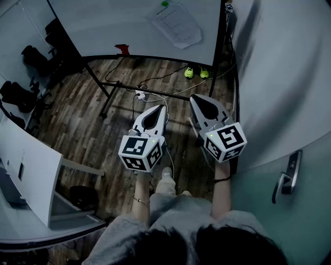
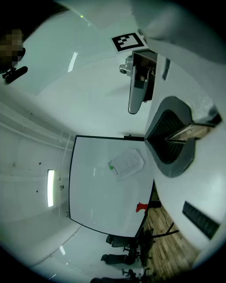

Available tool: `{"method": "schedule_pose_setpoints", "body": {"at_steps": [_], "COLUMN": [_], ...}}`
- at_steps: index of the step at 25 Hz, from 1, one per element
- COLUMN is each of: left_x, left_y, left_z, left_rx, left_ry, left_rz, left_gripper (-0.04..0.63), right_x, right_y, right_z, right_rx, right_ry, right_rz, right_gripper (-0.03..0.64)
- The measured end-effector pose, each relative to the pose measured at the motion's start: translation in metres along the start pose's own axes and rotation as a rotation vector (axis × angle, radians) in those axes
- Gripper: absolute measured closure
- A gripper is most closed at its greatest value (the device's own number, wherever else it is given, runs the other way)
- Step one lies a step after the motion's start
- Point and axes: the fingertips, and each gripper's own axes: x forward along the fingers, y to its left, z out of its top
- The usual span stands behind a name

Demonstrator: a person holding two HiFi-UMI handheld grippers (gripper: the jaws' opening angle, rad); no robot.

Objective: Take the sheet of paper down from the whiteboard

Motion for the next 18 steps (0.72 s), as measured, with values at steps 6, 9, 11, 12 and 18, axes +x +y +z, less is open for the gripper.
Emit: {"method": "schedule_pose_setpoints", "body": {"at_steps": [6,9,11,12,18], "left_x": [0.007,0.012,0.015,0.016,0.028], "left_y": [0.000,-0.001,-0.002,-0.002,0.004], "left_z": [0.000,-0.001,-0.003,-0.003,-0.009], "left_rx": [0.004,0.006,0.008,0.009,0.005], "left_ry": [0.005,0.009,0.013,0.015,0.031], "left_rz": [-0.005,-0.009,-0.009,-0.006,0.026], "left_gripper": [0.591,0.591,0.591,0.591,0.591], "right_x": [0.000,0.000,0.000,0.000,0.004], "right_y": [-0.009,-0.014,-0.017,-0.018,-0.031], "right_z": [-0.001,-0.004,-0.006,-0.007,-0.016], "right_rx": [0.005,0.006,0.008,0.012,0.059], "right_ry": [0.001,0.005,0.007,0.007,-0.001], "right_rz": [-0.008,-0.013,-0.011,-0.009,-0.010], "right_gripper": [0.617,0.617,0.617,0.617,0.617]}}
